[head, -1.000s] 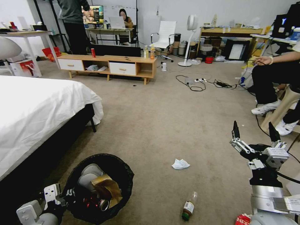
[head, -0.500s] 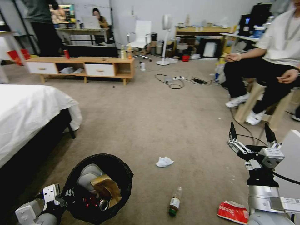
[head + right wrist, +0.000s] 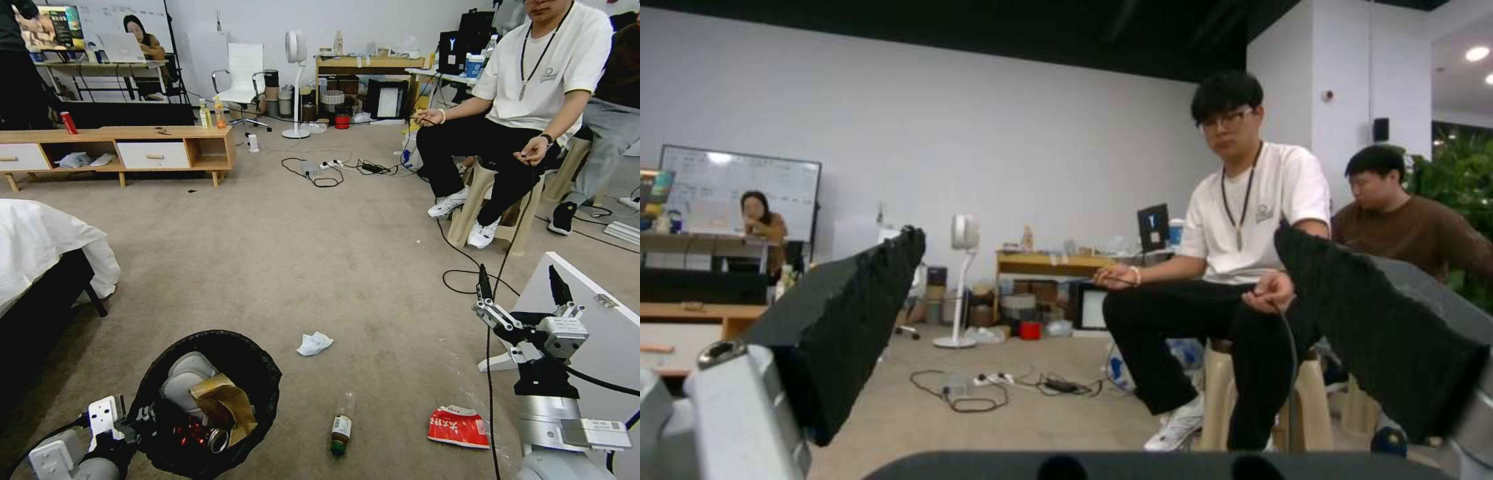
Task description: Pick up the trash bin and place the garbage on the floor into it.
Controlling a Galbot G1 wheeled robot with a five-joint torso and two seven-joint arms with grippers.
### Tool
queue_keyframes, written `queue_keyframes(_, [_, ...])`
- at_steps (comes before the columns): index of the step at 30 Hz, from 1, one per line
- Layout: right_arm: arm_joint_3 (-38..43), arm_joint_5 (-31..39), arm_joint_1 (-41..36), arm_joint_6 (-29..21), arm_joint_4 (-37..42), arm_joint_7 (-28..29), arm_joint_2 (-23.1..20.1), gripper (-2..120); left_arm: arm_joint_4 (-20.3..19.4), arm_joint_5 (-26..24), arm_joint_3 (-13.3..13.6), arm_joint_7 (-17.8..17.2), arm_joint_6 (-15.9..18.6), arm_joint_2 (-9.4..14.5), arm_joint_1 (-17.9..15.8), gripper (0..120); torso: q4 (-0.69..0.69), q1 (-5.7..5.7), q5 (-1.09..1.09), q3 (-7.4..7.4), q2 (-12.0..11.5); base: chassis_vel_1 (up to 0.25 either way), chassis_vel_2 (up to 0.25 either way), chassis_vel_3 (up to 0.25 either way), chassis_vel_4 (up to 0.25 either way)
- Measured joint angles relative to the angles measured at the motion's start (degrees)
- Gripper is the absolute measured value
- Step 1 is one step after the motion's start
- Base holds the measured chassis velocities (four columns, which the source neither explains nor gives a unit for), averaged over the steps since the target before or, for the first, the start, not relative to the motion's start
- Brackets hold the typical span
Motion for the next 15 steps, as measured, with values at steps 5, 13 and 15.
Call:
queue_keyframes(5, [-0.67, 0.00, 0.46, -0.03, -0.14, 0.00, -0.01, 100, 0.03, -0.10, -0.14, -0.13, 0.01, 0.01, 0.03, 2, 0.01, 0.00, 0.00, 0.00, 0.00, 0.000, 0.000, 0.000, 0.000])
queue_keyframes(13, [-2.26, 0.77, 1.02, -0.77, -0.42, 0.00, -0.43, 100, -0.07, -0.50, -0.80, -0.23, 0.00, 0.20, 0.41, 2, 0.00, 0.00, 0.00, 0.00, 0.00, 0.000, 0.000, 0.000, 0.000])
queue_keyframes(15, [-2.63, 1.36, 1.29, -1.18, -0.42, 0.02, -0.78, 100, -0.12, -0.50, -0.81, -0.24, 0.00, 0.18, 0.51, 2, 0.00, 0.00, 0.00, 0.00, 0.00, 0.000, 0.000, 0.000, 0.000])
